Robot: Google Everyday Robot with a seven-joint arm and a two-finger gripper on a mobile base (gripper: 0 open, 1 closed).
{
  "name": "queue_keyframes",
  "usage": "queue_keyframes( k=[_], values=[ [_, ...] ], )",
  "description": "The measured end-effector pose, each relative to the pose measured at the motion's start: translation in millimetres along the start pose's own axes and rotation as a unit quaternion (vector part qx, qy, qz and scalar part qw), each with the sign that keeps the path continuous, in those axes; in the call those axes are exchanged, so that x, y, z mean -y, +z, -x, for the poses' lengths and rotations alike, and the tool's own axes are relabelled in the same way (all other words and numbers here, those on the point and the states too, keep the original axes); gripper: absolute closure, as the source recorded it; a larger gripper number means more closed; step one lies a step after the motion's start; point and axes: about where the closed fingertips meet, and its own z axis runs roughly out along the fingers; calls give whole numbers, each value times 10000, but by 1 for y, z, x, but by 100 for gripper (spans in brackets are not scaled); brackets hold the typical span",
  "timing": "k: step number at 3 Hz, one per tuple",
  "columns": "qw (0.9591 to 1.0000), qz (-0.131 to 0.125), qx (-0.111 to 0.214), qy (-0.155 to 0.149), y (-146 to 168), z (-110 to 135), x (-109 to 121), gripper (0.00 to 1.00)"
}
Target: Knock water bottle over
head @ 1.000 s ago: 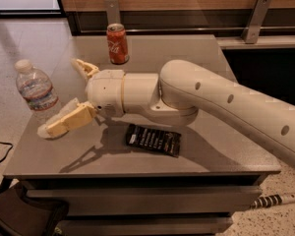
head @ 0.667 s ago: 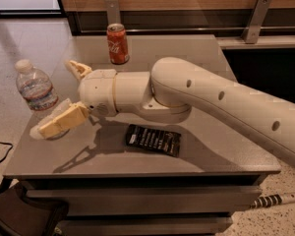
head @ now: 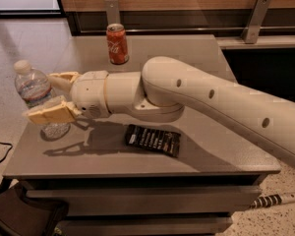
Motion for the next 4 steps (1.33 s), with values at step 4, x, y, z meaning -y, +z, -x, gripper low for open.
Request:
queue_keyframes(
  k=[4],
  values=[
    [10000,48,-38,-37,3,4,-4,100]
  ],
)
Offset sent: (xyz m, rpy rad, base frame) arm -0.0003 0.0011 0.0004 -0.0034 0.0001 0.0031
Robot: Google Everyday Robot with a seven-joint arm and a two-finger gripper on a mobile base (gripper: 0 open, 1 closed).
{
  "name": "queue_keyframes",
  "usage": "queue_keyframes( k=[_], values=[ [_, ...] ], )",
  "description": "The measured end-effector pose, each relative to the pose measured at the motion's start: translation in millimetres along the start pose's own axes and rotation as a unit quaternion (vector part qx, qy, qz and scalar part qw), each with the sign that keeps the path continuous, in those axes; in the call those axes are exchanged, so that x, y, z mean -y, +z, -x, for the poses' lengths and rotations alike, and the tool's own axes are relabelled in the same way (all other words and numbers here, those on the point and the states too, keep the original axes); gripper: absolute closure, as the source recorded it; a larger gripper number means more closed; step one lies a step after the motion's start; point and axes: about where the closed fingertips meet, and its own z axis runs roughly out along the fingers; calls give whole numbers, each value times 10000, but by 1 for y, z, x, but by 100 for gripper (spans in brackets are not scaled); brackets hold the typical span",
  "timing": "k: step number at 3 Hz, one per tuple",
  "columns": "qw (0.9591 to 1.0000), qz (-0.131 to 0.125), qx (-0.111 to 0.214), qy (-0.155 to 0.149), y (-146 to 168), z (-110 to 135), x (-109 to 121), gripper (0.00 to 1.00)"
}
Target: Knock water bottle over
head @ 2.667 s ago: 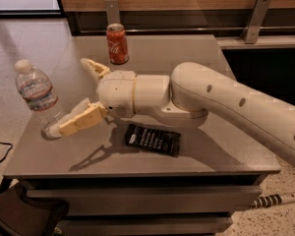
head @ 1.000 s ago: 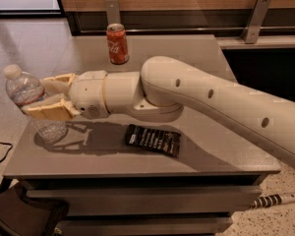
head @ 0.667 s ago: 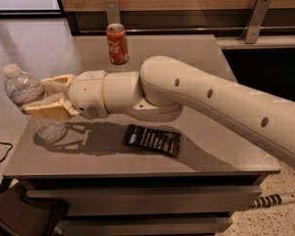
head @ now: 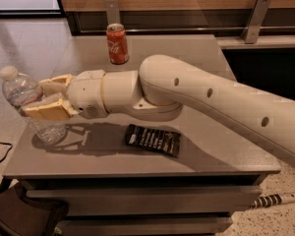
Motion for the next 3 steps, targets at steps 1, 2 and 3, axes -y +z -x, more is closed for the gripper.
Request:
queue_keyframes(
  k=[1,2,3],
  values=[
    [9993,-53,-380,-46,-14,5,2,100],
    [9955,-117,-931,-163,-35,14,6,100],
    [9888,-116,-1463,-265,-49,20,12,100]
  ],
)
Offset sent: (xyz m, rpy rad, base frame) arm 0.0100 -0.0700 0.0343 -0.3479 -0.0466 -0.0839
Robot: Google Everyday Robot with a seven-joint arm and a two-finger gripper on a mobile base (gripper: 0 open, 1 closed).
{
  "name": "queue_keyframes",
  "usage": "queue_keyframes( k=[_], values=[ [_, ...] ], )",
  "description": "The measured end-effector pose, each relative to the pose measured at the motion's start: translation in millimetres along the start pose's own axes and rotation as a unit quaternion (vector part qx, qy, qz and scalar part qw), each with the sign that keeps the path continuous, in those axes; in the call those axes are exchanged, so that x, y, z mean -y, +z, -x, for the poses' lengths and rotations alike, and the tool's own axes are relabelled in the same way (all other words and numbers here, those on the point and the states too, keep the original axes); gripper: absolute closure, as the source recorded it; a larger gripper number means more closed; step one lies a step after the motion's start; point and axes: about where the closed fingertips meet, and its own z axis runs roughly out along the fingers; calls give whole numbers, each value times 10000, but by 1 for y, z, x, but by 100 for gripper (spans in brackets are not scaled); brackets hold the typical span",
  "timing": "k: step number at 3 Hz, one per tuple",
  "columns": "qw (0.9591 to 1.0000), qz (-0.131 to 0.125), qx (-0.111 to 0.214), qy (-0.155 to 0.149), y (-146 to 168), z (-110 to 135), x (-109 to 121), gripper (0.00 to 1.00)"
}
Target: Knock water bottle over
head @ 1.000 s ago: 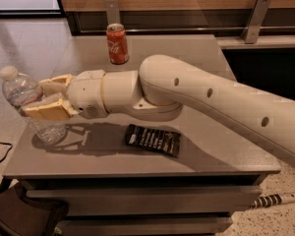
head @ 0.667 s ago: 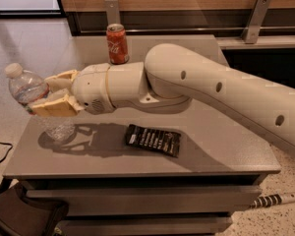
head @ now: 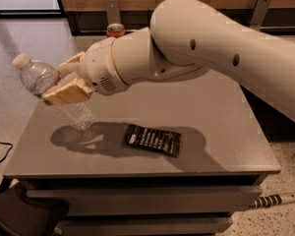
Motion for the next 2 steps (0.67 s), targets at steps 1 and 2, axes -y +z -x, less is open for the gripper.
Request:
queue_keyframes(
  k=[1,2],
  values=[
    [9987,23,-488,-115,-7,1,5,100],
    [9949,81,-978,-241,-7,0,7,100]
  ],
)
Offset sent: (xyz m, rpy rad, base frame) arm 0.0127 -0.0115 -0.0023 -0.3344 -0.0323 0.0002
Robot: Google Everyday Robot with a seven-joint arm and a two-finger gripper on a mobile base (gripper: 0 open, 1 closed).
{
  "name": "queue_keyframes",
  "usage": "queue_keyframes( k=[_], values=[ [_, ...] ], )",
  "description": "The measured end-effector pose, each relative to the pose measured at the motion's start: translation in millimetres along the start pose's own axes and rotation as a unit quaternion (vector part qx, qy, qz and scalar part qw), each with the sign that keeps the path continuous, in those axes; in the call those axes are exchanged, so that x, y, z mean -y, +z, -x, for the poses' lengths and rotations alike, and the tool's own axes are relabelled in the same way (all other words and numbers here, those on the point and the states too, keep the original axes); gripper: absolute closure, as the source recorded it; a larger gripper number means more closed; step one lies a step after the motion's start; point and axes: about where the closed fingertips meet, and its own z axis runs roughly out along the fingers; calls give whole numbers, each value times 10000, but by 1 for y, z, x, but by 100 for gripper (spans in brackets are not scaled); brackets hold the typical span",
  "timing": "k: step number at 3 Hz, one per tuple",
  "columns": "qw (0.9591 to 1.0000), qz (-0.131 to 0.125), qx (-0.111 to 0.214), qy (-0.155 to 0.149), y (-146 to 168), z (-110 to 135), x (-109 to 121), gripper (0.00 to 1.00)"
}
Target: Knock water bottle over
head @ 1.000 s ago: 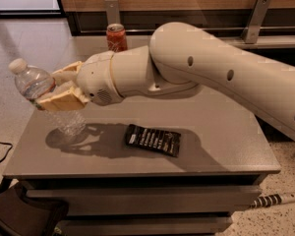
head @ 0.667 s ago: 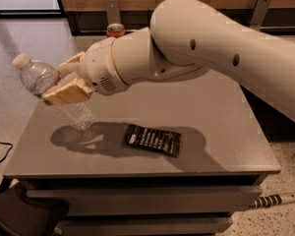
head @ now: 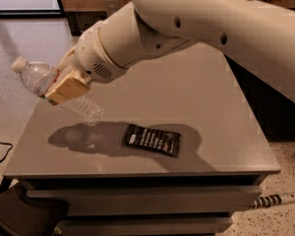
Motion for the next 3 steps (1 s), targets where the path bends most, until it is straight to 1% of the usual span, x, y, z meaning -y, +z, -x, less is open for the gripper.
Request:
queue_keyframes(
  k=[1,2,3],
  values=[
    [9974,156,-665,-221,1,1,2,100],
    [9920,299,-1169,-359,6,0,2,100],
    [9862,419,-1552,-393,20,-10,1,100]
  ],
)
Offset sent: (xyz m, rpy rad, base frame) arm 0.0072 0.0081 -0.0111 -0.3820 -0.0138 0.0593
